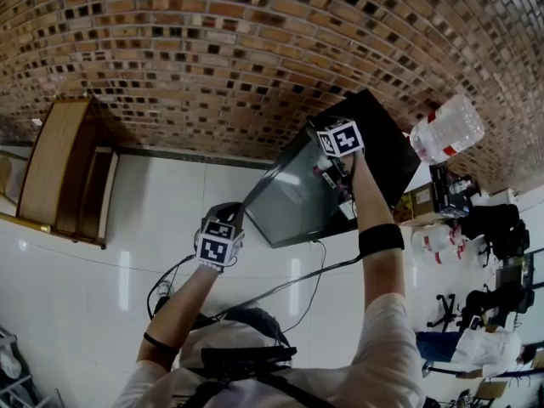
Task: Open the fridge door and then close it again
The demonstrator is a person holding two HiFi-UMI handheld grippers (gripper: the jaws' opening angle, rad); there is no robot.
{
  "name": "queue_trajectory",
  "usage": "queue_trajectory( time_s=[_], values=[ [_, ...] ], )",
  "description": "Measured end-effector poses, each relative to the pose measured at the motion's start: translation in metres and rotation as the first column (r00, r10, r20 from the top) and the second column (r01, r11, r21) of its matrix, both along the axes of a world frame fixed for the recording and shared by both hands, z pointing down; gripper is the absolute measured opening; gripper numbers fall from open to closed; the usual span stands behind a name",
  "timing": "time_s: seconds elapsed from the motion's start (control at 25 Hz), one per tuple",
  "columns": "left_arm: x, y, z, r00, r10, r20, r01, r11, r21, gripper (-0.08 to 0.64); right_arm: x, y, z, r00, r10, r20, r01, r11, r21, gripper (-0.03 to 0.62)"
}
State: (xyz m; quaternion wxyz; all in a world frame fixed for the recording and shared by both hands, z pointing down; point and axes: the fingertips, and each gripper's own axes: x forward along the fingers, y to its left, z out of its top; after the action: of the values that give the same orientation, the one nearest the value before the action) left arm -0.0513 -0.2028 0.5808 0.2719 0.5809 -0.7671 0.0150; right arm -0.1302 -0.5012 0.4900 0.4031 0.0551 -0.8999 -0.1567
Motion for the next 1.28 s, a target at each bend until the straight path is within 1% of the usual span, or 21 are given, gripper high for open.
queue_trajectory(
  time_s=[0.12, 0.16, 0.24, 0.36, 0.52, 0.6, 0.68, 0.8, 0.88, 1.04, 1.28],
  values=[
    [-0.006, 0.004, 0.005, 1.0, -0.006, -0.013, 0.006, 1.0, -0.005, 0.0, -0.004, -0.003, 0.0, 1.0, -0.001, -0.013, 0.002, 0.999, 0.04, 0.265],
    [-0.007, 0.005, 0.007, 1.0, -0.006, -0.016, 0.006, 1.0, -0.007, 0.0, -0.005, -0.003, 0.001, 1.0, -0.001, -0.018, 0.002, 0.999, 0.05, 0.239],
    [-0.008, 0.007, 0.009, 1.0, -0.003, -0.019, 0.002, 1.0, -0.01, 0.0, -0.006, -0.001, 0.006, 1.0, 0.003, -0.029, -0.001, 0.998, 0.055, 0.209],
    [-0.008, 0.011, 0.011, 1.0, 0.001, -0.025, -0.001, 1.0, -0.013, 0.0, -0.007, -0.001, 0.007, 0.999, 0.017, -0.035, -0.015, 0.999, 0.043, 0.209],
    [-0.012, 0.018, 0.013, 1.0, -0.007, -0.028, 0.006, 1.0, -0.018, 0.0, -0.008, -0.001, 0.005, 0.999, 0.041, -0.008, -0.041, 0.999, 0.013, 0.207],
    [-0.012, 0.022, 0.015, 0.999, -0.014, -0.034, 0.013, 1.0, -0.021, 0.0, -0.008, 0.001, 0.005, 0.999, 0.045, -0.01, -0.045, 0.999, 0.016, 0.204],
    [-0.009, 0.024, 0.015, 0.999, -0.015, -0.042, 0.014, 1.0, -0.021, 0.0, -0.007, 0.006, 0.005, 0.999, 0.034, -0.017, -0.034, 0.999, -0.001, 0.202],
    [-0.008, 0.027, 0.012, 0.999, -0.011, -0.042, 0.01, 1.0, -0.01, 0.0, -0.005, 0.039, 0.005, 0.999, -0.047, -0.012, 0.047, 0.998, -0.045, 0.202],
    [-0.01, 0.032, 0.01, 0.999, -0.012, -0.039, 0.012, 1.0, -0.007, 0.0, -0.002, 0.073, 0.004, 0.992, -0.122, -0.009, 0.122, 0.992, -0.046, 0.204],
    [-0.008, 0.044, 0.001, 1.0, 0.0, -0.021, 0.0, 1.0, 0.0, 0.0, 0.017, 0.13, 0.003, 0.972, -0.235, -0.018, 0.234, 0.972, -0.036, 0.21],
    [-0.002, 0.076, -0.005, 1.0, 0.022, -0.005, -0.022, 1.0, 0.002, 0.0, 0.055, 0.201, 0.002, 0.936, -0.349, -0.038, 0.347, 0.937, -0.04, 0.222]
  ],
)
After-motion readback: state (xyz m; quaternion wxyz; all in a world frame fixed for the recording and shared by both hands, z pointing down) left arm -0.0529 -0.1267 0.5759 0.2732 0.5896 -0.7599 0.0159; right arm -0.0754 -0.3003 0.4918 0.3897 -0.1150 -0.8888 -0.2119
